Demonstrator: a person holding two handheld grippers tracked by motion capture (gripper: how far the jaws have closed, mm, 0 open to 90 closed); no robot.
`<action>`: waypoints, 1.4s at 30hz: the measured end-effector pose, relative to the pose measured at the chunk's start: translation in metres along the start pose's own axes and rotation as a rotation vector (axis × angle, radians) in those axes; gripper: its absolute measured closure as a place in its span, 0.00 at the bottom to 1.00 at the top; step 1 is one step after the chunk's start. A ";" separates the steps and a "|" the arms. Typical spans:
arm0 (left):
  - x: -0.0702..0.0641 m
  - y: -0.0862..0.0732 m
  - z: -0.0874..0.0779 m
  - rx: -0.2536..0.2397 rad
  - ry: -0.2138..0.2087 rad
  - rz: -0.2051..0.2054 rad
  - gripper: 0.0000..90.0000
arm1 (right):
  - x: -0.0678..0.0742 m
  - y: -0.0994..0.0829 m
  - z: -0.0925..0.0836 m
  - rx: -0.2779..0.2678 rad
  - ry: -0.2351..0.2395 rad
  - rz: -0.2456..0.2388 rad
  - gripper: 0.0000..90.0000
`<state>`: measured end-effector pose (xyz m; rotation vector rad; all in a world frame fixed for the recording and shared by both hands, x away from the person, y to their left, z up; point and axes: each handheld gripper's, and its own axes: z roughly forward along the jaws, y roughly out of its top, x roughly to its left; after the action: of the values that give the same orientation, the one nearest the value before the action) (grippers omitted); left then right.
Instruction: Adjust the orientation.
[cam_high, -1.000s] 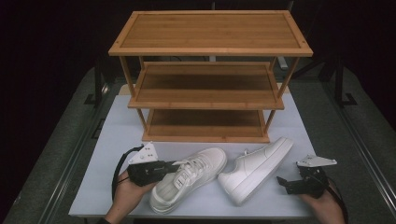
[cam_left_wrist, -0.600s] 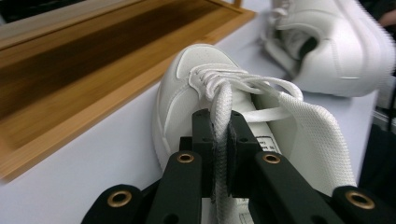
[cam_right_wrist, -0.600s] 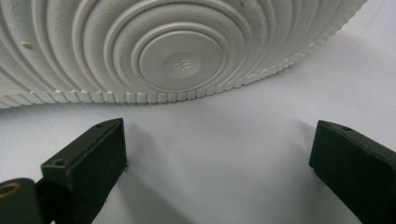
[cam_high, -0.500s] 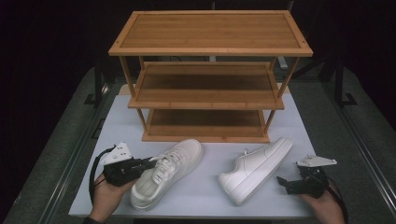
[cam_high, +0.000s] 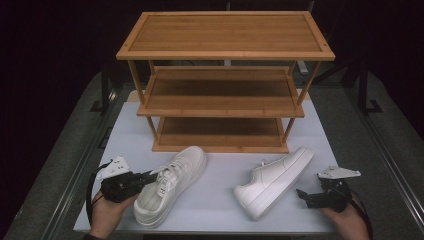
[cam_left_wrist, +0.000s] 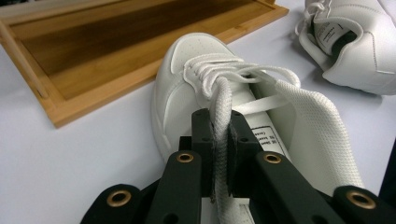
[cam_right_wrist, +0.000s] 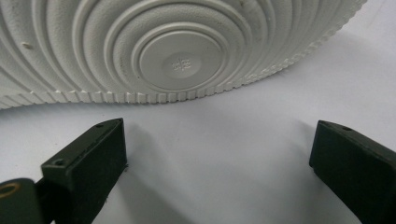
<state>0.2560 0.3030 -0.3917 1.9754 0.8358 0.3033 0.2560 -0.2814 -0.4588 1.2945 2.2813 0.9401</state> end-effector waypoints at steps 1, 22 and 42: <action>0.000 -0.001 0.000 0.003 0.000 0.003 0.93 | 0.000 0.000 0.000 0.000 0.000 0.000 0.04; 0.030 -0.006 -0.021 -0.018 -0.023 -0.017 0.29 | 0.000 0.000 0.000 0.002 -0.001 -0.002 0.04; 0.082 -0.058 0.000 0.248 0.241 -0.009 0.00 | 0.000 0.001 0.000 0.005 0.000 0.002 0.05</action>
<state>0.2914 0.3760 -0.4500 2.1923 1.0786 0.4575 0.2565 -0.2812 -0.4580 1.2989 2.2844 0.9353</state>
